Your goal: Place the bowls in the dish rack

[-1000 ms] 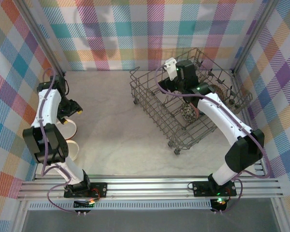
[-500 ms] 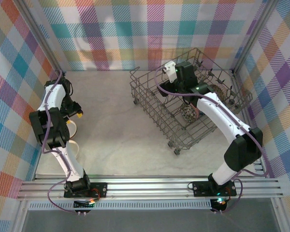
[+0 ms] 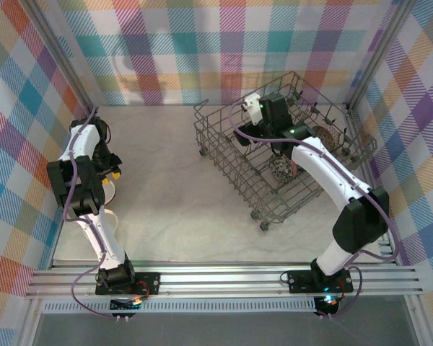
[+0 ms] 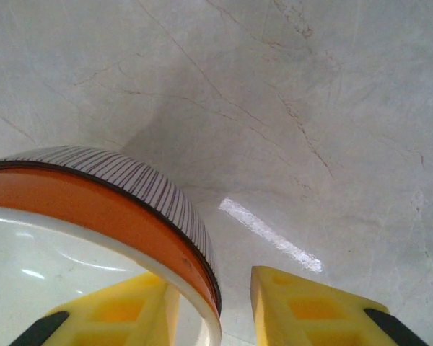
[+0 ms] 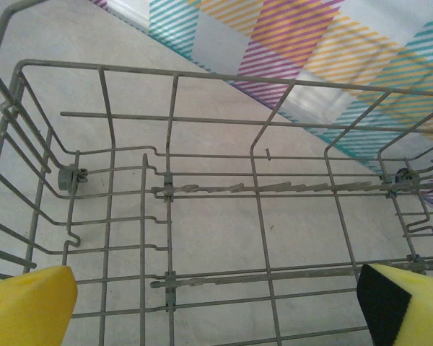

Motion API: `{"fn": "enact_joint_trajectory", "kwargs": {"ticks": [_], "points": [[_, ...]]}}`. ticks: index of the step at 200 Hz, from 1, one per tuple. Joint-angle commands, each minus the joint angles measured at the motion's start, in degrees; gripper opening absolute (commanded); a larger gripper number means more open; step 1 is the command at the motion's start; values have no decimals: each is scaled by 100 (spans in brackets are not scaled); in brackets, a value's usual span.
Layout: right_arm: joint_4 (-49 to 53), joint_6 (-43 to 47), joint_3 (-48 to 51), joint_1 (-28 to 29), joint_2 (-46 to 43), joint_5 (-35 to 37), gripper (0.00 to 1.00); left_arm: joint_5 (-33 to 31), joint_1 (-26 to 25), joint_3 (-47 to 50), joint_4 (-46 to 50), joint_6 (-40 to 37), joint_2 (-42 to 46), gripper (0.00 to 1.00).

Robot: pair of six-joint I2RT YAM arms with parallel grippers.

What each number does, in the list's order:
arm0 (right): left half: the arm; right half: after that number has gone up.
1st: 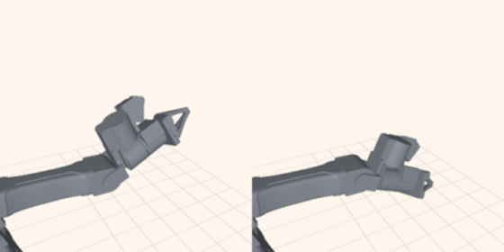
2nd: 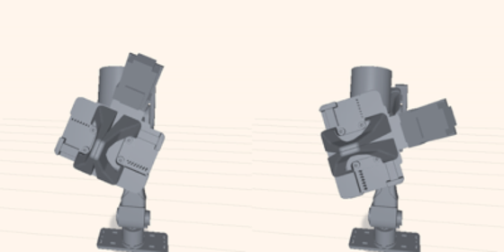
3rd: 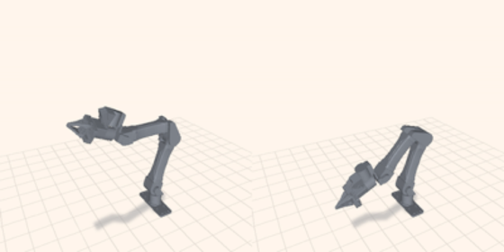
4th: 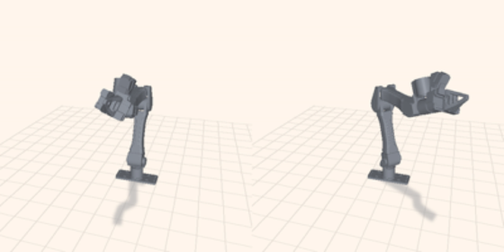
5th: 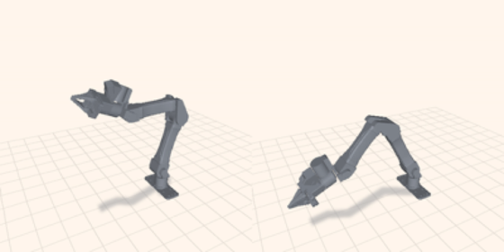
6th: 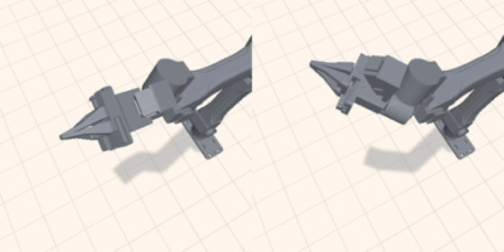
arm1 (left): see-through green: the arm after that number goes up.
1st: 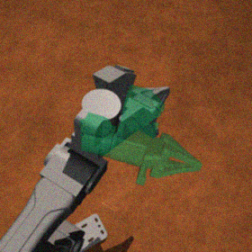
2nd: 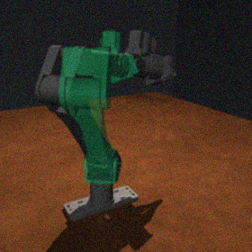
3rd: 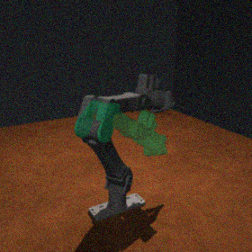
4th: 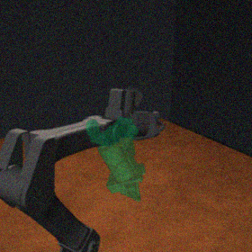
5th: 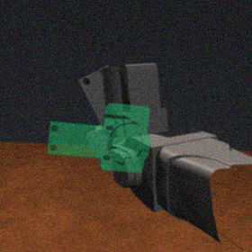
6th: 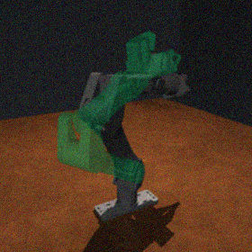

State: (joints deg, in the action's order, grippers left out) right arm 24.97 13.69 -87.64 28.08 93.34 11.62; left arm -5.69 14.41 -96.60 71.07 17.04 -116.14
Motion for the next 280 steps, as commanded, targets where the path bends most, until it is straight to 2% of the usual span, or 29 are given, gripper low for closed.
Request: {"fn": "enact_joint_trajectory", "kwargs": {"ticks": [1,113,181,208,252,280], "points": [[25,-155,-31,-24,82,-107,100,-50,68,-124,238,-119,-7,29],[-23,-297,27,-22,78,-146,100,53,70,-95,408,-262,221,12],[-80,-389,-7,-22,58,-283,100,456,45,-96,570,-219,739,2],[-89,-372,-107,-30,48,-346,100,433,-17,-126,571,-93,1081,0],[11,-420,-492,-30,81,-685,100,704,-189,-755,225,472,1752,0],[122,-475,-831,-37,79,-1067,99,814,-752,-1752,19,1129,1824,0]]}}
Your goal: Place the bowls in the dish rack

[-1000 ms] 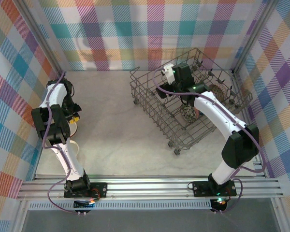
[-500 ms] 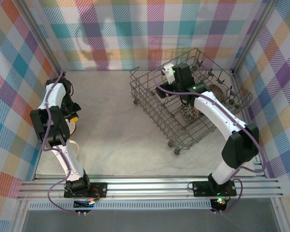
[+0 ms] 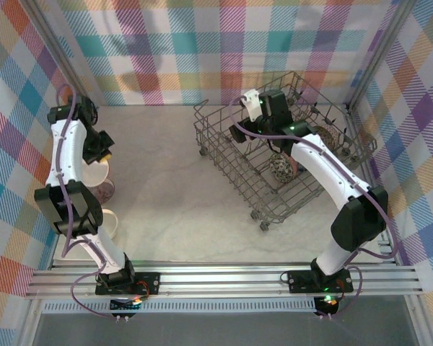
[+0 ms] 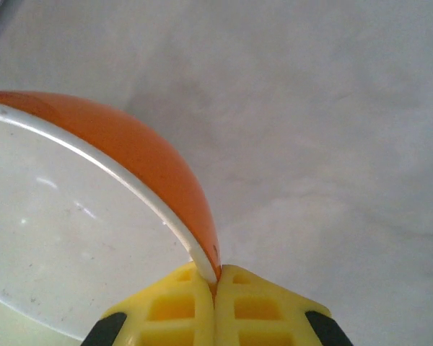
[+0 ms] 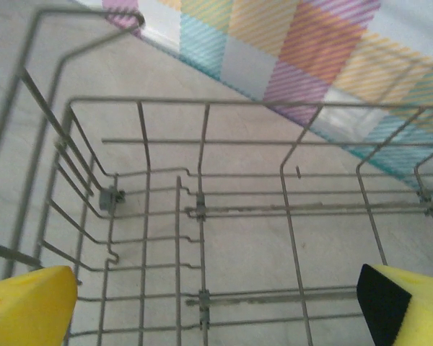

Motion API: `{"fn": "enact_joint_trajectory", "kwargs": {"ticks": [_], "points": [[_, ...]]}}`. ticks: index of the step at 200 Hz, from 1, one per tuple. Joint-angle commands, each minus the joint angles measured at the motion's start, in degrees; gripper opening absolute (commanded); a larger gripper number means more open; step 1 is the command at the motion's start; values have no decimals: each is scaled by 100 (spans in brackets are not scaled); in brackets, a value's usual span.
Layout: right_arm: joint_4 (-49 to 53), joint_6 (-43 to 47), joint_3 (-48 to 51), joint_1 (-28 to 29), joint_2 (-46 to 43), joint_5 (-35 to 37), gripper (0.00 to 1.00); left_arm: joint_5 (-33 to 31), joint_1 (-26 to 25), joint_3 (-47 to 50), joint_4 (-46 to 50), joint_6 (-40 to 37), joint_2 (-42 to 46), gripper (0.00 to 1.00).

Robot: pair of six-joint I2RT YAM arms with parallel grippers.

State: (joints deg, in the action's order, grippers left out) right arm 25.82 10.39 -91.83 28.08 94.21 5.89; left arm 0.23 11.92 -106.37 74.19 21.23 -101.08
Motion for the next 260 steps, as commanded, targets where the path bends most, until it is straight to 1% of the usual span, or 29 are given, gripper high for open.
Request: {"fn": "enact_joint_trajectory", "kwargs": {"ticks": [1,28,33,36,45,58,73,96,110,133,140,150,165,176,193,202,216,229,260], "points": [[32,-157,-426,-34,-8,-524,99,213,-549,-817,-314,743,322,0],[-24,-427,-702,-38,-21,-1133,95,56,-1393,-1517,-1329,1709,441,0],[-73,-433,-721,-39,-33,-1289,95,8,-1526,-1614,-1544,1886,441,0],[-110,-616,-730,-37,-43,-1392,94,-22,-1626,-1654,-1698,1991,446,0],[-271,-782,-710,-30,-83,-1759,92,-131,-1881,-1720,-2178,2248,452,0],[-675,-1089,-602,-30,-148,-2289,86,-332,-2237,-1747,-2842,2676,440,0],[-1245,-1497,-444,-7,-193,-2778,80,-610,-2592,-1806,-3385,3063,389,0],[-2294,-1955,-126,168,-230,-2931,77,-1077,-3138,-1855,-4005,3322,331,0],[-2676,-2042,-54,336,-159,-2792,74,-1164,-3368,-2040,-4120,3439,196,0],[-3075,-1945,-113,624,126,-2286,69,-1179,-3641,-2417,-4169,3537,-56,0],[-3204,-1981,-145,658,215,-2102,67,-1191,-3706,-2563,-4098,3537,-142,0],[-3449,-2054,-201,673,341,-2066,66,-1176,-3781,-2748,-4021,3541,-241,0],[-3868,-2131,-203,711,475,-1827,64,-1191,-3883,-2850,-3998,3552,-315,0],[-4089,-2187,-218,741,568,-1531,63,-1226,-3940,-2854,-3996,3563,-326,0],[-4063,-2284,-425,769,774,-947,59,-1269,-4025,-2860,-4022,3572,-334,0],[-4247,-2344,-433,770,849,-741,56,-1280,-4054,-2854,-4034,3578,-334,0],[-4725,-2487,-321,775,937,-537,53,-1304,-4084,-2863,-4038,3581,-342,0],[-4963,-2591,-341,778,1029,-305,49,-1321,-4093,-2863,-4019,3596,-351,0],[-5581,-2636,-417,796,1263,-235,47,-1364,-4101,-2863,-3992,3658,-411,0]]}}
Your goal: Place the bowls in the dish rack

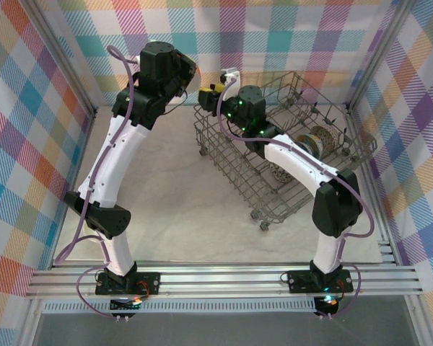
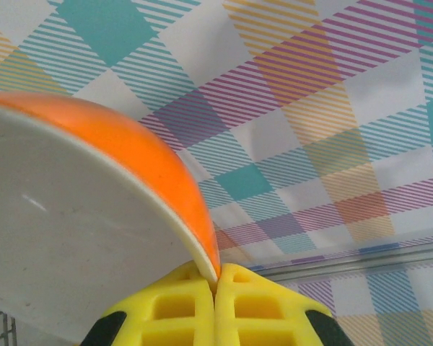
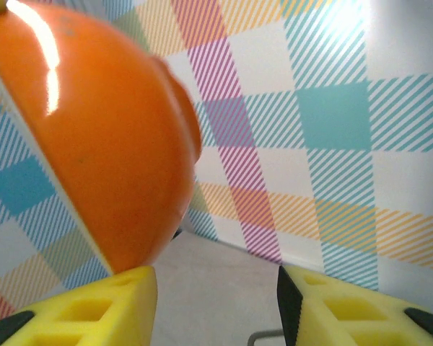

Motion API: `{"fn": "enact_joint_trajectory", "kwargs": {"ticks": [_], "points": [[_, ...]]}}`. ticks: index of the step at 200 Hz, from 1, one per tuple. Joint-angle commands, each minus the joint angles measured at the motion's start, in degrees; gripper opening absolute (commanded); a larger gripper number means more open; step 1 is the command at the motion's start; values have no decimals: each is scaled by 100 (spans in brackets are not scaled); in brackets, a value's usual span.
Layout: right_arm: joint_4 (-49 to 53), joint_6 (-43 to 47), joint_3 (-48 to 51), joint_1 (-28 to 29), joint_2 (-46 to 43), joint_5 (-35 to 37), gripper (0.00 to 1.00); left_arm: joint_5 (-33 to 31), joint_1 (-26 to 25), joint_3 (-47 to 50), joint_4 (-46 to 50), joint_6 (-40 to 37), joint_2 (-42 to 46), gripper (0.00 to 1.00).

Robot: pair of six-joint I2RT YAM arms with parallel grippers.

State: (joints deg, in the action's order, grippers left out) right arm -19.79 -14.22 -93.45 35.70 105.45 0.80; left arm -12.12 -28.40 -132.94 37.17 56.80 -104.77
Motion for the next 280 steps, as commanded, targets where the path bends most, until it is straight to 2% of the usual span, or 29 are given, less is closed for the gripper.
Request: {"fn": "enact_joint_trajectory", "kwargs": {"ticks": [1,46,95,132,161,196,228,280], "points": [[-1045,-172,-254,33,141,260,47,-131,-69,-206,-289,103,-43,0],[-1277,165,129,59,-13,-517,53,-337,-60,-402,-231,-14,-189,0],[-1586,659,1182,83,-516,-633,54,-380,-58,-530,-184,-204,-235,0],[-2504,759,1256,152,-373,-421,58,-186,-56,-520,-148,-119,-295,0],[-2442,784,815,200,-108,242,56,-26,-73,-522,-153,-41,-342,0],[-2348,820,467,217,119,472,51,86,-85,-523,-165,42,-377,0],[-2045,852,240,244,257,1135,40,188,-86,-523,-219,97,-394,0],[-1757,968,-160,340,457,1504,25,291,-121,-522,-262,191,-483,0]]}}
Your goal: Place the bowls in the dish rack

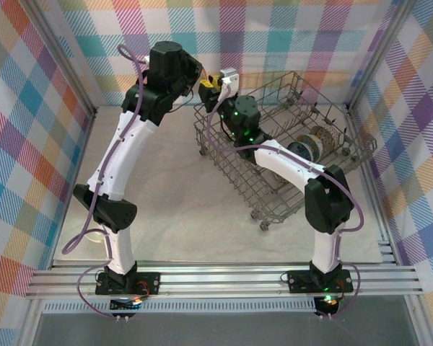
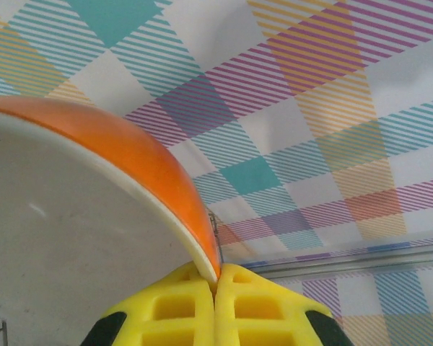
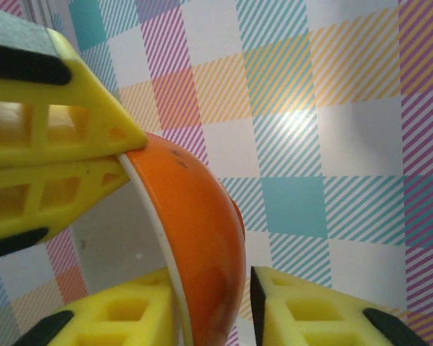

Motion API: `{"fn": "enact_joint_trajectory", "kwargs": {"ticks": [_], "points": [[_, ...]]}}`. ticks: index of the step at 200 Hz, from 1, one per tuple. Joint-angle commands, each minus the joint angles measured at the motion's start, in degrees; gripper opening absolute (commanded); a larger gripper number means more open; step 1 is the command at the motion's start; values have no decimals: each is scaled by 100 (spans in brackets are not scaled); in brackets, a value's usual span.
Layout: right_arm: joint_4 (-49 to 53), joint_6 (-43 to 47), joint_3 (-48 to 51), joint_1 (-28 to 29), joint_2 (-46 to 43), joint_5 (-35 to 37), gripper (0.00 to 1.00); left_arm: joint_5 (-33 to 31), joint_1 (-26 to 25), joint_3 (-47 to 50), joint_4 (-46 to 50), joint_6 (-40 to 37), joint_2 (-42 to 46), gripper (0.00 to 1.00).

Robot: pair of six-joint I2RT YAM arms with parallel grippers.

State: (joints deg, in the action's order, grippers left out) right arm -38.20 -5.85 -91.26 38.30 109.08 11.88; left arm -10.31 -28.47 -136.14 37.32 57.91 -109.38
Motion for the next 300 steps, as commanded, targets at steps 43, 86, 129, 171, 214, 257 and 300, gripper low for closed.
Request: {"fn": "enact_joint_trajectory", "kwargs": {"ticks": [43,86,129,171,214,257,300], "points": [[20,415,-383,151,97,866,5,179,-158,-145,-259,98,-52,0],[159,648,-466,169,52,1291,0,353,-157,106,-456,77,7,19],[1010,693,-841,104,27,1584,0,455,-133,154,-660,-386,96,46],[1725,687,-1139,-39,1,1744,0,569,66,150,-888,-834,253,62],[2867,1101,-1678,-458,23,2327,0,1087,550,342,-1100,-1146,435,66],[3620,2147,-1806,-1097,-38,3259,0,1846,1267,1013,-1310,-1589,752,67],[3829,3235,-1715,-1748,126,4087,0,2997,1833,1824,-1816,-1656,670,67]]}}
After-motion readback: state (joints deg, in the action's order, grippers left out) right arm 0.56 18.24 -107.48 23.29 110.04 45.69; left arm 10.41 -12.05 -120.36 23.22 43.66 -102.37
